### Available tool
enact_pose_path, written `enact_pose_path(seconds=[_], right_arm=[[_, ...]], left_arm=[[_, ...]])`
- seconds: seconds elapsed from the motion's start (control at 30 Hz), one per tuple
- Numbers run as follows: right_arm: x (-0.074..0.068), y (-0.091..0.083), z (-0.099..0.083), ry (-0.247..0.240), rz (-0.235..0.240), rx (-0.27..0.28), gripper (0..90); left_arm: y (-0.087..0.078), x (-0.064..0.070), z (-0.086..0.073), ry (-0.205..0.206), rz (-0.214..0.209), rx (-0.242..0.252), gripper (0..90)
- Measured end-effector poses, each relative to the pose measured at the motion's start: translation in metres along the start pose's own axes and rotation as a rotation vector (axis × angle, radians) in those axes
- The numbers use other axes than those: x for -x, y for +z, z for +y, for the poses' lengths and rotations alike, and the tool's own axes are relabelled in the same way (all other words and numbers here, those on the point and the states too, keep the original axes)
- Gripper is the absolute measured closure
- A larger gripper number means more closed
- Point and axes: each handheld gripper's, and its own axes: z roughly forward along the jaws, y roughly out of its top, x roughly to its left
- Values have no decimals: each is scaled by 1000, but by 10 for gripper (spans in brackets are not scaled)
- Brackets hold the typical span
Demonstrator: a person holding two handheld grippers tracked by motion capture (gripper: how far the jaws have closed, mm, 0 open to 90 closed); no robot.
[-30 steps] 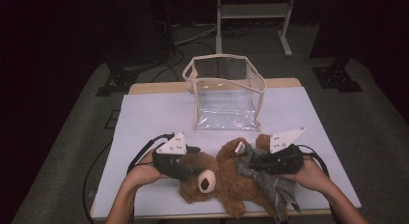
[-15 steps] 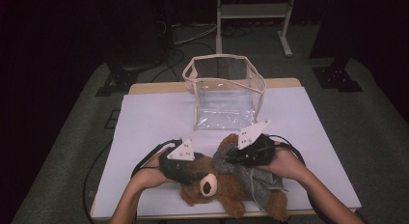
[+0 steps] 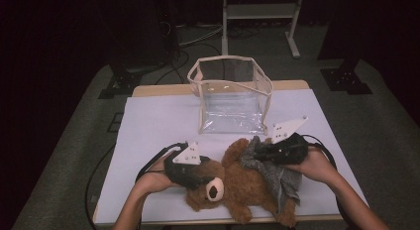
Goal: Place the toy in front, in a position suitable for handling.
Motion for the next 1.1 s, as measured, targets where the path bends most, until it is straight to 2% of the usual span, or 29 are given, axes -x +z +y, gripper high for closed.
enact_pose_path(seconds=[0.13, 0.2, 0.27, 0.3, 0.37, 0.47, 0.57, 0.67, 0.7, 0.73, 0.87, 1.0, 1.1], right_arm=[[-1, 3, 15, -20, 1, 19, 818], [2, 17, 31, -44, 17, 20, 818], [3, 28, 37, -48, 30, 9, 818], [3, 28, 37, -48, 30, 9, 818], [4, 47, 42, -38, 71, -35, 817], [8, 53, 36, -34, 91, -57, 818], [11, 44, 25, -1, 85, -42, 818], [15, 27, 10, 29, 68, -29, 818], [15, 27, 10, 29, 68, -29, 818], [19, 14, -4, 57, 42, -25, 818], [25, -4, -25, 111, 10, -22, 817], [31, -20, -46, 154, -22, -11, 817], [34, -30, -55, 168, -50, -8, 818]], left_arm=[[0, 1, 1, 11, 0, -2, 385], [0, 1, 1, 18, 4, -5, 385], [0, 1, 1, 25, 4, -5, 385], [0, 1, 1, 25, 4, -5, 386], [-1, 1, 0, 26, 0, -6, 385], [-1, 1, 0, 21, -1, -1, 385], [-1, 1, -1, 20, -1, 2, 385], [-1, 1, -1, 16, -3, 3, 384], [-1, 1, -1, 16, -3, 3, 384], [-1, 0, -1, 12, -3, 4, 383], [-1, 0, -1, 14, -3, 4, 383], [-1, -1, -2, 7, -6, 9, 381], [-1, -1, -2, 7, -7, 9, 381]])
